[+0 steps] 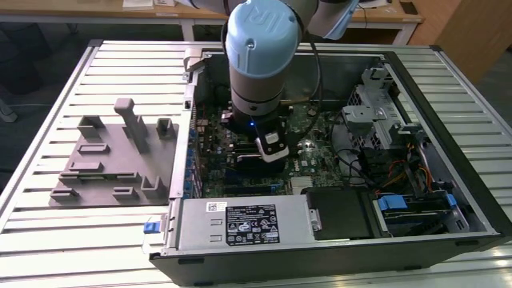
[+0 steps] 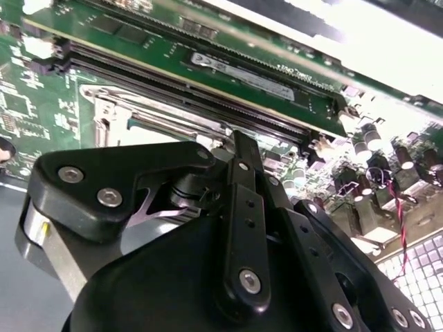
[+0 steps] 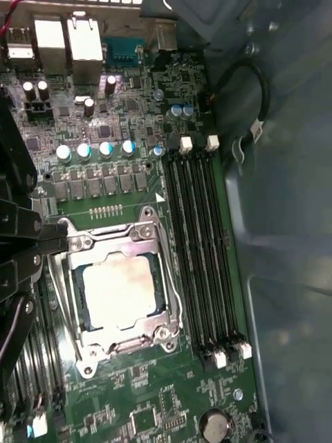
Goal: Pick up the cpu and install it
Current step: 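Install the second cpu locking lever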
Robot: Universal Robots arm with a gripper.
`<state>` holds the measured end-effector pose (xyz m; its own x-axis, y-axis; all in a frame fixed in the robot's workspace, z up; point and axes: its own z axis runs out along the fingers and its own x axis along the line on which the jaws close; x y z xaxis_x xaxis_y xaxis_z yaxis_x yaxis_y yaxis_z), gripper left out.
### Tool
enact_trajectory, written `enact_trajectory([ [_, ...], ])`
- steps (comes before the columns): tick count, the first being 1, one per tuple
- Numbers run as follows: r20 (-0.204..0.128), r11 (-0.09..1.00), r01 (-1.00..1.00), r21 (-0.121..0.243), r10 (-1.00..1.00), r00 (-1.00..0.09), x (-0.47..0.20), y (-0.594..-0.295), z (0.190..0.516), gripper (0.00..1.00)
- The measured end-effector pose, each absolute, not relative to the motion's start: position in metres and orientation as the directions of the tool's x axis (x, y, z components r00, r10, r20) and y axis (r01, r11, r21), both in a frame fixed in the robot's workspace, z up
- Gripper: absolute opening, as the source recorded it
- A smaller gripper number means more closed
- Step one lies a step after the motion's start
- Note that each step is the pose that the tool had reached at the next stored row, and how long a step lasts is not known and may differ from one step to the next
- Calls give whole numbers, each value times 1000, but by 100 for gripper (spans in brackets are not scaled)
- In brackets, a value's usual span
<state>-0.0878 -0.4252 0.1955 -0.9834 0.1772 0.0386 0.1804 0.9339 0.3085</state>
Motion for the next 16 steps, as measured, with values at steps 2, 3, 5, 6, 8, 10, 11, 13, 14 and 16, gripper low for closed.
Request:
enact_trajectory([
  [2,40,931,180,318,177,-983,-90,-425,194,11],
  [3,41,930,180,320,177,-983,-90,-425,192,11],
  [5,42,928,180,325,176,-983,-90,-425,191,11],
  [6,43,927,180,329,176,-983,-90,-425,191,11],
  [8,43,925,180,333,176,-983,-91,-425,190,11],
  [10,43,925,180,334,176,-983,-91,-425,189,11],
  [11,43,925,180,334,176,-983,-91,-425,188,11],
  [13,43,925,180,334,176,-983,-92,-425,187,11],
  [14,43,925,180,333,176,-983,-92,-425,187,11],
  [16,43,925,180,333,176,-983,-93,-425,186,11],
])
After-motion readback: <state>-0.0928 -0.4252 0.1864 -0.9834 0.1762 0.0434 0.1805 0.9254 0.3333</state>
